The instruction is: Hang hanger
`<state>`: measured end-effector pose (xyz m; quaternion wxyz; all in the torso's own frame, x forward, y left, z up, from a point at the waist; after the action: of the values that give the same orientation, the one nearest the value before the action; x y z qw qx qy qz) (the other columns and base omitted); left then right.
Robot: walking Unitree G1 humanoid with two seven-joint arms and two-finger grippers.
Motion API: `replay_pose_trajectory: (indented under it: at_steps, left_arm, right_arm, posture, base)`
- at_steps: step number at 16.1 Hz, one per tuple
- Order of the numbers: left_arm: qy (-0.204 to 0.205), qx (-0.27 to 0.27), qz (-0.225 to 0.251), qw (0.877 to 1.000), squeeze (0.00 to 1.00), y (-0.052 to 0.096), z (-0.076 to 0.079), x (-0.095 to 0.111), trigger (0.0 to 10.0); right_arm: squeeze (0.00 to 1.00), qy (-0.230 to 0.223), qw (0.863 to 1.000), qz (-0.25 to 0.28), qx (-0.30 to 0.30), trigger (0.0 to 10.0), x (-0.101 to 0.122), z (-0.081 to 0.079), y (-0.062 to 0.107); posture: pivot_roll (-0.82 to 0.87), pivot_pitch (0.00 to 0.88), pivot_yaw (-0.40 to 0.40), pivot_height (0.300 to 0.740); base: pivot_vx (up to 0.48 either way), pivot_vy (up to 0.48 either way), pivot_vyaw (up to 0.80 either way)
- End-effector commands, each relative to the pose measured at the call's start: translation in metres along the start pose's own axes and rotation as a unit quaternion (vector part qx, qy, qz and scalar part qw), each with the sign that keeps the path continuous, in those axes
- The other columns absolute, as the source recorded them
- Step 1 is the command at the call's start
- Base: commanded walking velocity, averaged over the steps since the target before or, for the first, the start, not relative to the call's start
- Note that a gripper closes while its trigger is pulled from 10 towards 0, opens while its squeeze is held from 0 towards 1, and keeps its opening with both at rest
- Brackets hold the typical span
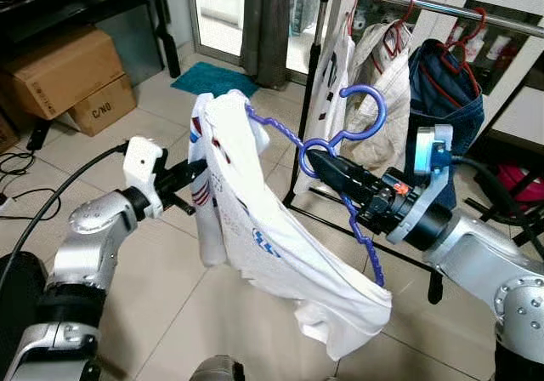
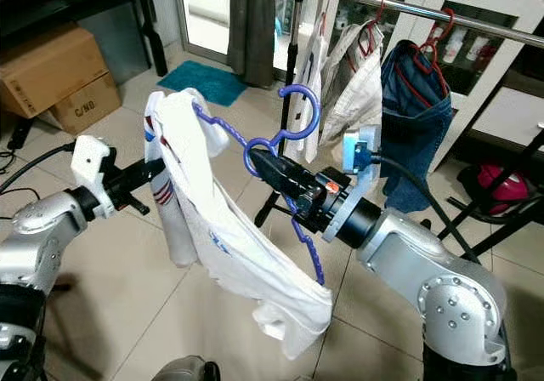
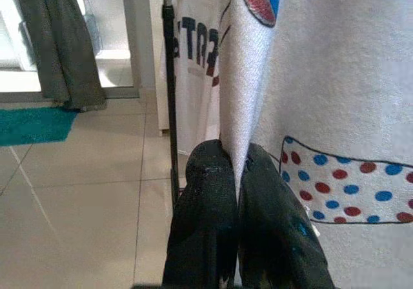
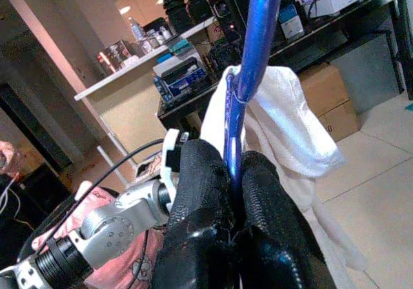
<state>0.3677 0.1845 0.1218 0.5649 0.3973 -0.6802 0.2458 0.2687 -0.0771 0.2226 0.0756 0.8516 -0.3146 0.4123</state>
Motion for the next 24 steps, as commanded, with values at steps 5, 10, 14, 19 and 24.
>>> replay_pose_trajectory:
  at_steps: [5,10,14,19,24]
  left_arm:
    - [0.011,0.063,-0.018,0.998,0.0,0.007,-0.008,-0.01,0.0]
    - [0.028,0.138,-0.043,0.989,0.0,0.009,-0.02,-0.024,0.0]
    - [0.043,0.166,-0.056,0.984,0.0,0.008,-0.017,-0.031,0.0]
    - [0.069,0.211,-0.046,0.974,0.0,0.008,-0.018,-0.031,0.0]
    - [0.046,0.258,0.013,0.965,0.0,0.01,-0.041,-0.001,0.0]
  right_arm:
    - [0.0,0.012,0.998,0.058,-0.009,10.0,0.018,-0.004,0.002]
    - [0.0,0.02,0.996,0.081,-0.019,10.0,0.027,-0.002,0.001]
    - [0.0,0.04,0.988,0.113,-0.098,10.0,0.04,0.023,0.003]
    - [0.0,0.062,0.959,0.171,-0.217,10.0,0.062,0.059,0.015]
    - [0.0,0.111,0.96,-0.007,-0.256,10.0,0.002,0.078,0.014]
  posture:
    - [-0.01,0.02,-0.007,0.74]
    - [-0.01,0.019,-0.006,0.74]
    - [0.0,0.023,-0.008,0.74]
    - [0.0,0.033,-0.006,0.74]
    - [-0.01,0.035,-0.012,0.74]
  base:
    - [0.0,0.0,0.0]
    - [0.0,0.0,0.0]
    - [0.0,0.0,0.0]
    - [0.0,0.0,0.0]
    - [0.0,0.0,0.0]
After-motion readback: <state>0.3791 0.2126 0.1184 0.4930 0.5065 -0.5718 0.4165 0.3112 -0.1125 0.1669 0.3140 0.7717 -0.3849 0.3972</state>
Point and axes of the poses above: a point about 5 cm out from each wrist's last joint towards the gripper, its own y axis pointing back from the gripper into the wrist, its own x axis along the axis of the wrist's last joint, z = x × y, the point moved 6 cm from there along -y, pointing out of the wrist towards the gripper, and after that the axes turned 12 degrees about -y, right-handed, at the moved point
